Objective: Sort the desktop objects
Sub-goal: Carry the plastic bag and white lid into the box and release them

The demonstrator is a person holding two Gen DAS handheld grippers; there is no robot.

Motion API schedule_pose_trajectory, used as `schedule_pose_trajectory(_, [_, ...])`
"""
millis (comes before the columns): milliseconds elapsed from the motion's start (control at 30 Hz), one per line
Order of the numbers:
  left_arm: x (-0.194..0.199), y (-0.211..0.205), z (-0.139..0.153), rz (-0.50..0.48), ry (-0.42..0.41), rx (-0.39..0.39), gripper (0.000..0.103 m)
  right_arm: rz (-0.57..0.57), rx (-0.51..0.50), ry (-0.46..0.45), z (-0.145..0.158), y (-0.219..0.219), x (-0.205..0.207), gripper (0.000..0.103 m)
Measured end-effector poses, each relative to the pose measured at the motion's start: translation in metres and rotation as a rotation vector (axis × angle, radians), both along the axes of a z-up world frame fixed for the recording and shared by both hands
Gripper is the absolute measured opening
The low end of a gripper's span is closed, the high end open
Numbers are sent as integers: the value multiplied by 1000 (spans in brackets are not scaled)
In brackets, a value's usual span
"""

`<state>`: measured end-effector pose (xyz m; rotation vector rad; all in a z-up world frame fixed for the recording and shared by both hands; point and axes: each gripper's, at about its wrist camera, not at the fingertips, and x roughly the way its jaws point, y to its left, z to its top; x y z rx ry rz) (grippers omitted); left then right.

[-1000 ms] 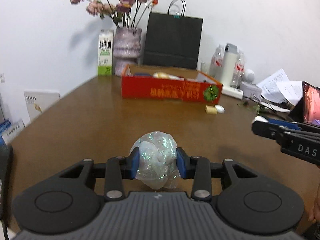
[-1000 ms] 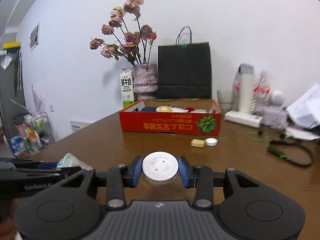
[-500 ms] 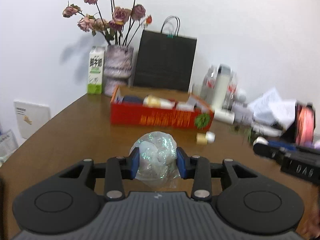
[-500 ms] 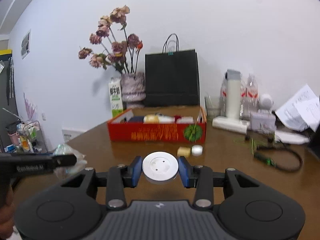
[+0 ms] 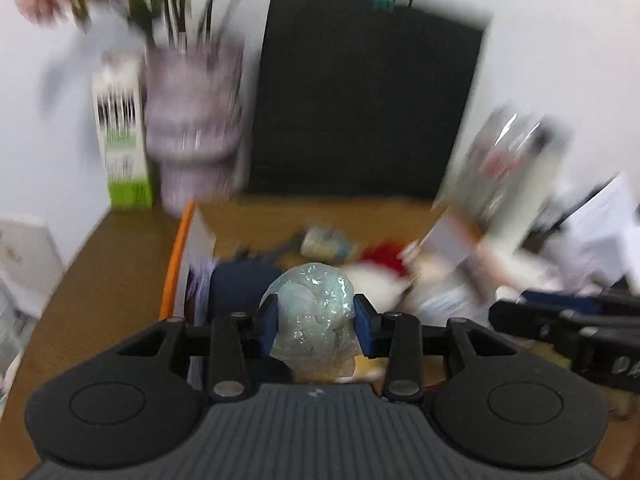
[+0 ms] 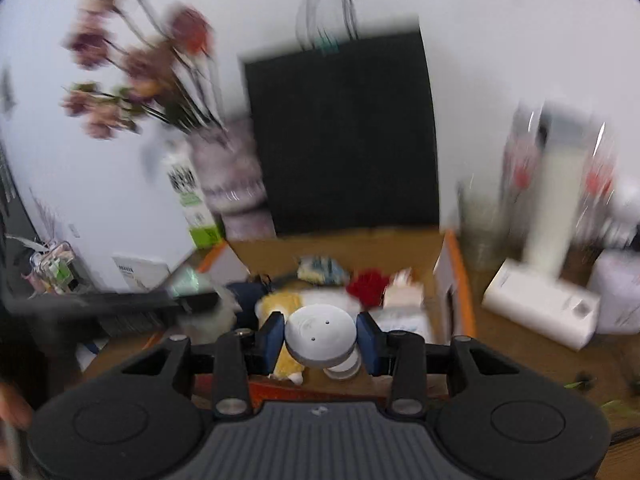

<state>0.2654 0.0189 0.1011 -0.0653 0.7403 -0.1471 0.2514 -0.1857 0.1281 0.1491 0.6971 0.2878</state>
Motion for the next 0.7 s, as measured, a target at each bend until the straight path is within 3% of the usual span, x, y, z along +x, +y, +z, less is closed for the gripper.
schedule_pose_trajectory(67, [16, 3, -22, -9, 56, -24, 43, -5, 10, 66, -18, 6, 26, 38])
schedule_pose_trajectory(133, [18, 6, -30, -23, 21, -59, 62, 3, 19, 121, -36, 12, 44, 38])
schedule_pose_trajectory(233, [24, 10, -28, -27, 4, -47, 68, -12, 31, 175, -58, 20, 60, 40])
schedule_pose_trajectory(300, [27, 15, -20, -44, 15, -72, 76, -38, 75, 235, -65, 16, 69, 49])
schedule_pose_trajectory(400, [26, 20, 2, -38, -9, -93, 81, -64, 78, 195, -52, 11, 65, 57])
schedule_pose_trajectory(567, [20, 14, 48, 29, -62, -32, 87, -127, 5, 120, -8, 2, 56, 66])
schedule_pose_trajectory(633, [14, 8, 63, 38, -74, -3, 98, -140, -32, 87, 12, -1, 47, 72])
schedule_pose_trajectory(700, [2, 4, 70, 44, -69, 4, 99, -142, -84, 54, 28, 1, 34, 77])
